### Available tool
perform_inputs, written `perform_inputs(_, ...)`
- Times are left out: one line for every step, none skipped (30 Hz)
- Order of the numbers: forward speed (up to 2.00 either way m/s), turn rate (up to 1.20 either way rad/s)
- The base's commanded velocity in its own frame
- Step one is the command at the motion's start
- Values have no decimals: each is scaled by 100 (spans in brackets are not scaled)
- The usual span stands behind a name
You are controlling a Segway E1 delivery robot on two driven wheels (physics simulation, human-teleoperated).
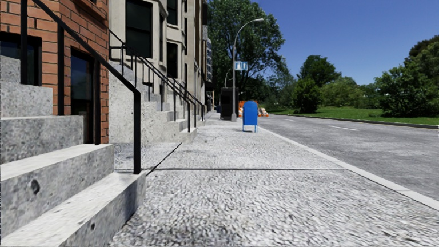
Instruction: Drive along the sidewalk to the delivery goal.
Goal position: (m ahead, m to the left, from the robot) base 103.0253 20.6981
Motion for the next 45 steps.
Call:
perform_inputs(200, -30)
perform_inputs(200, -30)
perform_inputs(200, -30)
perform_inputs(200, -30)
perform_inputs(200, -29)
perform_inputs(200, -29)
perform_inputs(200, -13)
perform_inputs(200, 0)
perform_inputs(200, 0)
perform_inputs(200, 0)
perform_inputs(200, 0)
perform_inputs(200, 0)
perform_inputs(200, 0)
perform_inputs(200, 0)
perform_inputs(200, 0)
perform_inputs(200, 0)
perform_inputs(200, 0)
perform_inputs(200, 0)
perform_inputs(200, 0)
perform_inputs(200, 0)
perform_inputs(200, 0)
perform_inputs(200, 0)
perform_inputs(200, 0)
perform_inputs(200, 0)
perform_inputs(200, 0)
perform_inputs(200, 0)
perform_inputs(200, 0)
perform_inputs(200, 0)
perform_inputs(200, 0)
perform_inputs(200, 0)
perform_inputs(200, 0)
perform_inputs(200, 0)
perform_inputs(200, 0)
perform_inputs(200, 0)
perform_inputs(200, 0)
perform_inputs(200, 0)
perform_inputs(200, 0)
perform_inputs(200, 0)
perform_inputs(200, 0)
perform_inputs(200, 0)
perform_inputs(200, 0)
perform_inputs(200, 0)
perform_inputs(200, 0)
perform_inputs(200, 0)
perform_inputs(200, 0)
